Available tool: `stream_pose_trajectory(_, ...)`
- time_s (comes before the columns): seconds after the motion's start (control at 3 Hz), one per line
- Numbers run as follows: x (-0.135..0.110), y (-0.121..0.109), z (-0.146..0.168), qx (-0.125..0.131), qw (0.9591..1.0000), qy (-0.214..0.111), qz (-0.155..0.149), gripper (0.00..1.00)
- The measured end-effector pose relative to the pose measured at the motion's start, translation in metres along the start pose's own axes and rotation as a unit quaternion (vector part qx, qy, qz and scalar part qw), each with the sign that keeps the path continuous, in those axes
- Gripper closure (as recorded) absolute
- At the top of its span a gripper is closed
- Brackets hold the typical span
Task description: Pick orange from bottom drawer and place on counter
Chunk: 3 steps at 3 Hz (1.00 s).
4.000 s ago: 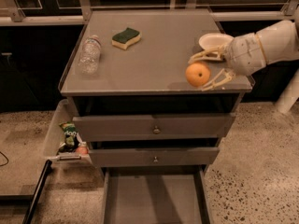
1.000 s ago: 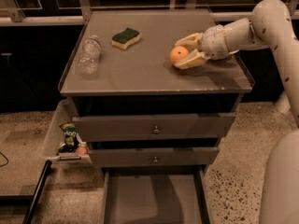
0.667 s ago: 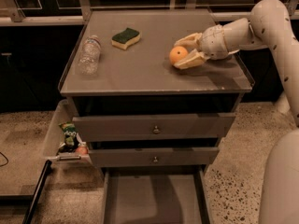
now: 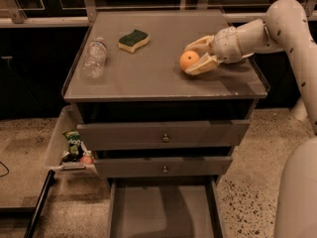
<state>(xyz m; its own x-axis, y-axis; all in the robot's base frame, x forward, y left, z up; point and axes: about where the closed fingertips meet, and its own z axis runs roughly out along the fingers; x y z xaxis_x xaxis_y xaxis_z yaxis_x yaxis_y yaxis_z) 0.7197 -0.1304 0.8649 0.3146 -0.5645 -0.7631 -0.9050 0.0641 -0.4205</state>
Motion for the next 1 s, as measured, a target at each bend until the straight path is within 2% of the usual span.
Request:
stream_pose_trajectory(0.33, 0.0000, 0.0000, 0.0000, 0.000, 1.0000, 0.000, 0.000, 0.11)
stream_pose_trajectory(0.67, 0.0000, 0.0000, 0.0001, 0.000, 1.0000, 0.000, 0.000, 0.00)
stream_pose_trajectory(1.0, 0.0000, 0.0000, 0.0001, 0.000, 1.0000, 0.000, 0.000, 0.00)
